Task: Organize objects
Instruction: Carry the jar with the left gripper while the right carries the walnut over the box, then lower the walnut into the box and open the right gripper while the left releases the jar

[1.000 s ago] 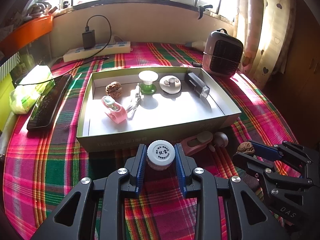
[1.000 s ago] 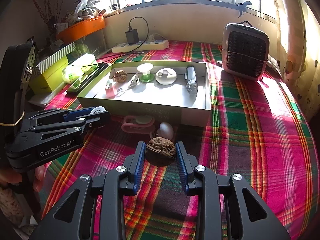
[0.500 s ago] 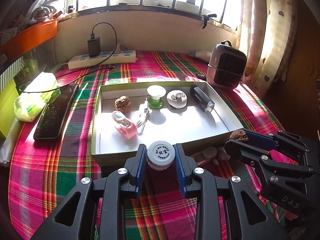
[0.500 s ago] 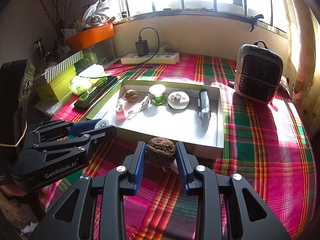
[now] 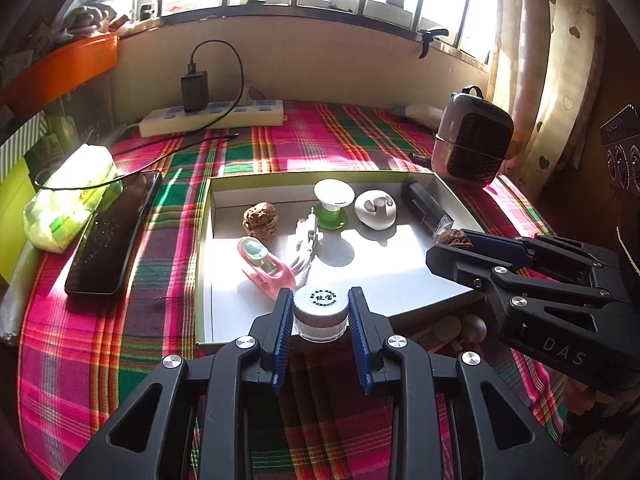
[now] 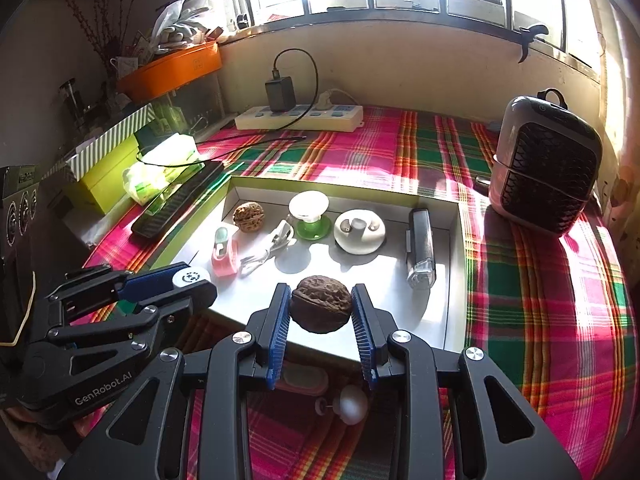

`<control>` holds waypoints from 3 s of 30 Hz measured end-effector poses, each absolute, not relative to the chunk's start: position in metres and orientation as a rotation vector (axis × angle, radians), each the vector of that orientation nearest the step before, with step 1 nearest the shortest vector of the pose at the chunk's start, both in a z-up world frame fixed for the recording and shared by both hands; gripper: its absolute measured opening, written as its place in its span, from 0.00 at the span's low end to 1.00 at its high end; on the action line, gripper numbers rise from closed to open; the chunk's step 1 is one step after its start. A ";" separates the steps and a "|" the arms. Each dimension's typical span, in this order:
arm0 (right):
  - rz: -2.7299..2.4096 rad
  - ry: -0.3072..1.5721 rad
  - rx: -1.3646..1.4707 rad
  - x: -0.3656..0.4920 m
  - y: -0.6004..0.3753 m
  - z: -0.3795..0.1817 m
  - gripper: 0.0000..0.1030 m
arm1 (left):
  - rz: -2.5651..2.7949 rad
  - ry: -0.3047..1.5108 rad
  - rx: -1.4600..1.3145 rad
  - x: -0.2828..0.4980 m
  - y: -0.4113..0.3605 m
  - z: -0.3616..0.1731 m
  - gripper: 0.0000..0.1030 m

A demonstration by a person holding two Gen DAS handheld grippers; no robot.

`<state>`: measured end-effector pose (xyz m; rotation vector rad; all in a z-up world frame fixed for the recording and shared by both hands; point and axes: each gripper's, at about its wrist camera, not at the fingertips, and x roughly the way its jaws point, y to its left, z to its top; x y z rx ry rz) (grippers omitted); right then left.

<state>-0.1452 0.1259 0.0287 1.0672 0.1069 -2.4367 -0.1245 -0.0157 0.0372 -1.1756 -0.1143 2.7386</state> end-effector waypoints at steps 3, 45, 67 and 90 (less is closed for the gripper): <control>-2.430 0.104 1.076 -0.153 0.123 0.027 0.31 | 2.733 -0.110 -1.190 -0.129 -0.016 0.034 0.25; -2.316 0.201 1.196 -0.214 0.074 -0.003 0.31 | 2.779 -0.050 -1.244 -0.159 -0.029 0.015 0.25; -2.302 0.214 1.191 -0.218 0.062 -0.007 0.31 | 2.782 -0.039 -1.247 -0.160 -0.030 0.015 0.25; -2.294 0.205 1.191 -0.216 0.062 -0.006 0.36 | 2.783 -0.036 -1.245 -0.161 -0.031 0.015 0.25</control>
